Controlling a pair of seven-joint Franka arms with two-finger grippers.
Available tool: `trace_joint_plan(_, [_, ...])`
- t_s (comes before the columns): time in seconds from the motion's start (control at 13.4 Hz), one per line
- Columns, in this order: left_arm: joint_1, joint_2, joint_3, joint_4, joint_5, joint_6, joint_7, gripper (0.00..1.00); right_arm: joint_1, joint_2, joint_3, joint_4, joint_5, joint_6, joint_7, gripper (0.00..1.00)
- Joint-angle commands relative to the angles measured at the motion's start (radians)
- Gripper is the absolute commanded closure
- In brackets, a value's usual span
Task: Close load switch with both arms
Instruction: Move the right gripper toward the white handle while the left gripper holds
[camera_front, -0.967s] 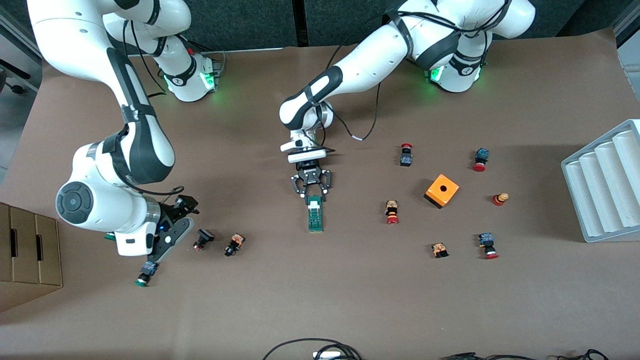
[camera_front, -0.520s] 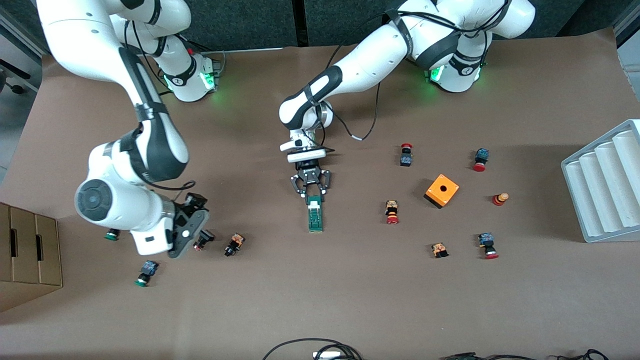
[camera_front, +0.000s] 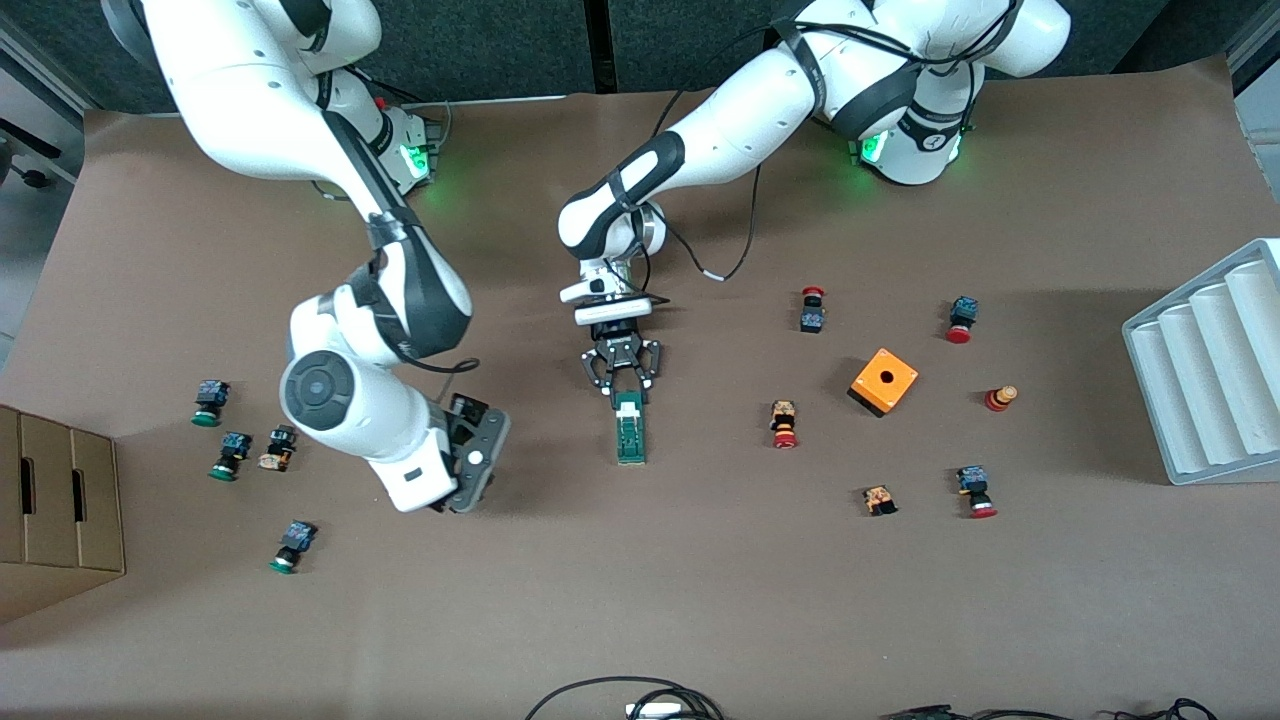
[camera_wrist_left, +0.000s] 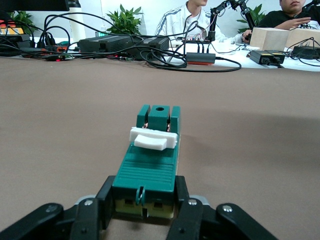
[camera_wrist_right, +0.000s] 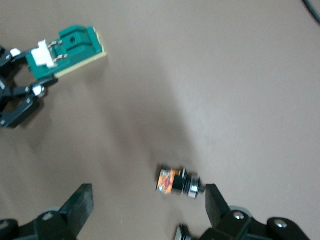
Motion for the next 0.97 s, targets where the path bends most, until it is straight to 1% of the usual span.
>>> trace_joint_plan(0.0, [-0.01, 0.008, 0.007, 0.015, -0.012, -0.015, -0.008, 0.58, 0.034, 0.063, -0.011, 0.056, 0.023, 0.05, -0.025, 0.0])
trace_joint_plan(0.3, [-0.01, 0.008, 0.007, 0.017, -0.01, -0.014, -0.007, 0.58, 0.077, 0.106, -0.011, 0.053, 0.026, 0.086, -0.018, 0.0])
trace_joint_plan(0.52, [-0.008, 0.007, 0.007, 0.017, -0.012, -0.014, -0.007, 0.58, 0.133, 0.126, -0.013, 0.05, 0.023, 0.136, -0.01, 0.0])
trace_joint_plan(0.74, [-0.008, 0.007, 0.007, 0.017, -0.012, -0.014, -0.007, 0.58, 0.192, 0.133, -0.017, 0.047, 0.023, 0.15, -0.008, 0.0])
trace_joint_plan(0.89, [-0.008, 0.008, 0.007, 0.017, -0.01, -0.014, -0.007, 0.58, 0.206, 0.146, -0.018, 0.044, 0.023, 0.16, -0.008, 0.0])
